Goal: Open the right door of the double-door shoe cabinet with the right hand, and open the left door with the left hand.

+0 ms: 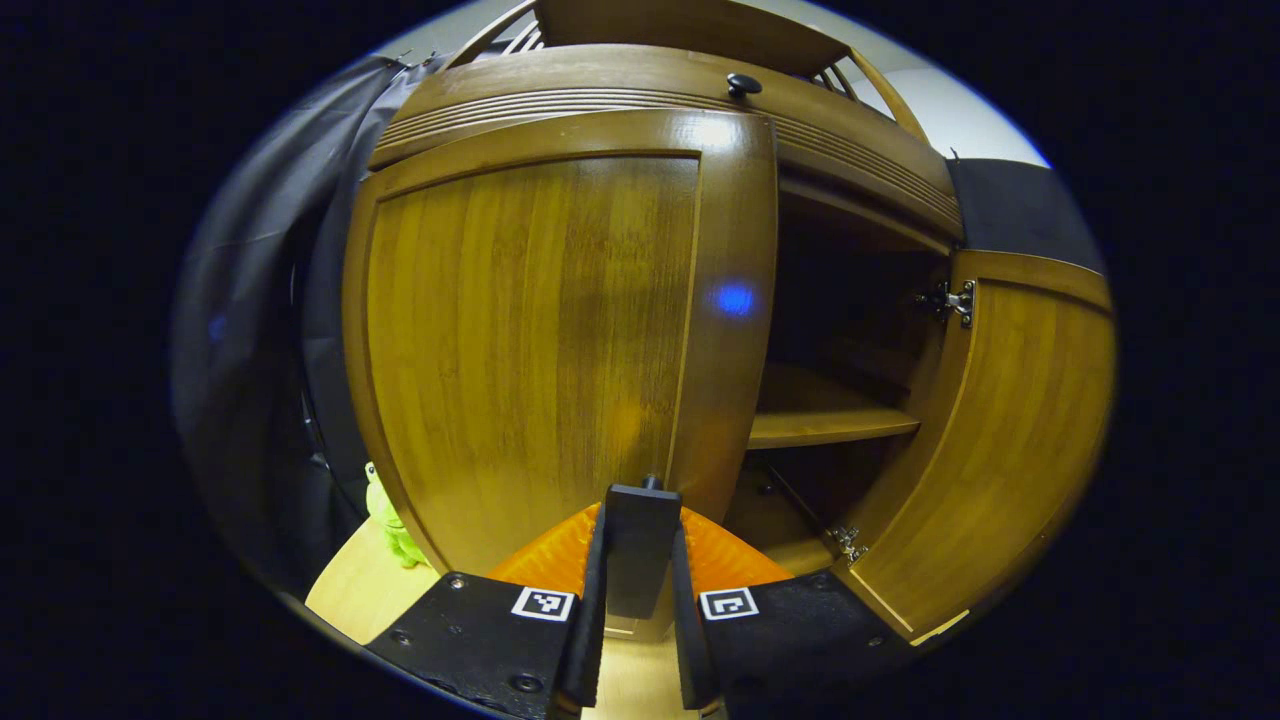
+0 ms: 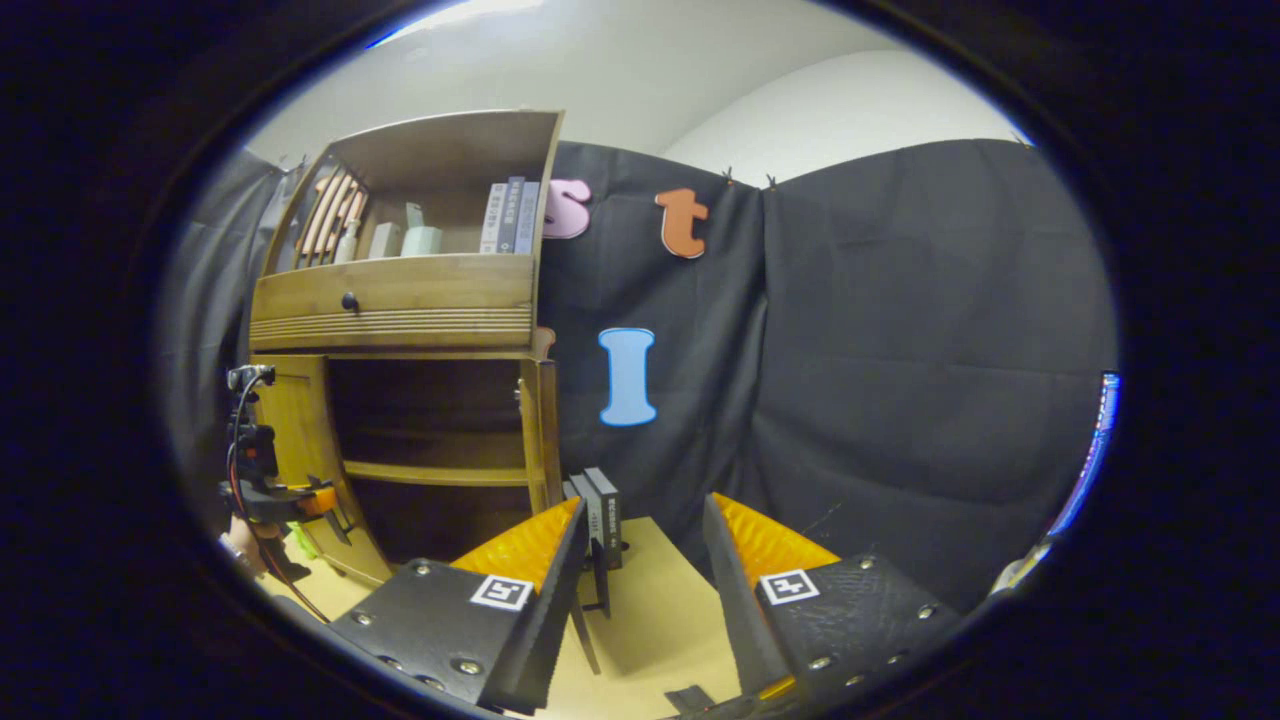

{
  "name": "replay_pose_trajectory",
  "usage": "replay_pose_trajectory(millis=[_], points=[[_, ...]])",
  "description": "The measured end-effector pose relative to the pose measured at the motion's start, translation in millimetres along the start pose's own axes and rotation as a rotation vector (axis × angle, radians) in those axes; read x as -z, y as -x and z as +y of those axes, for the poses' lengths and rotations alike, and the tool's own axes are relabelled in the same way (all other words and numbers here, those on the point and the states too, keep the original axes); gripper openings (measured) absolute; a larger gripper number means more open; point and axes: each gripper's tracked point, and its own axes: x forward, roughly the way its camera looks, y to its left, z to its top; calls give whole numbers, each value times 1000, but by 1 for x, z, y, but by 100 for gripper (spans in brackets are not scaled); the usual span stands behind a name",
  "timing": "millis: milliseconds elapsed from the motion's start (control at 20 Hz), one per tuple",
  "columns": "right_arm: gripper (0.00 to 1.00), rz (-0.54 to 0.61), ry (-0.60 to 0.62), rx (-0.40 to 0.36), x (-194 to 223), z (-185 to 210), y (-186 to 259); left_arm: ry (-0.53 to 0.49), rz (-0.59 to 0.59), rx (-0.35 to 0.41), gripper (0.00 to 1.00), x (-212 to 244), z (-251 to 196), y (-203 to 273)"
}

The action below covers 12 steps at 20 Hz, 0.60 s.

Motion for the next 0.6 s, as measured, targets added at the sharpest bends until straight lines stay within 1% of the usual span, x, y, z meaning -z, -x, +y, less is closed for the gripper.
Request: replay_pose_trajectory(millis=[50, 100, 300, 350, 400, 450, 500, 550, 600], points=[[64, 0, 1, -14, 0, 3, 1, 3, -2, -4, 31, 2, 2, 5], [68, 1, 2, -28, 0, 6, 1, 6, -4, -7, 31, 2, 4, 11], [68, 6, 7, -81, 1, 23, -1, 22, -11, -15, 31, 6, 13, 32], [68, 8, 7, -95, 1, 28, -2, 28, -15, -18, 34, 7, 16, 38], [68, 8, 6, -108, 1, 32, -4, 30, -16, -21, 31, 8, 18, 43], [64, 7, 5, -119, 0, 36, -5, 30, -17, -25, 31, 8, 21, 47], [66, 7, 4, -130, 0, 40, -6, 31, -17, -29, 34, 9, 24, 51], [68, 6, 3, -140, -1, 45, -6, 31, -18, -31, 31, 10, 26, 55], [68, 8, 1, -150, 0, 50, -7, 33, -21, -30, 31, 9, 28, 59]])
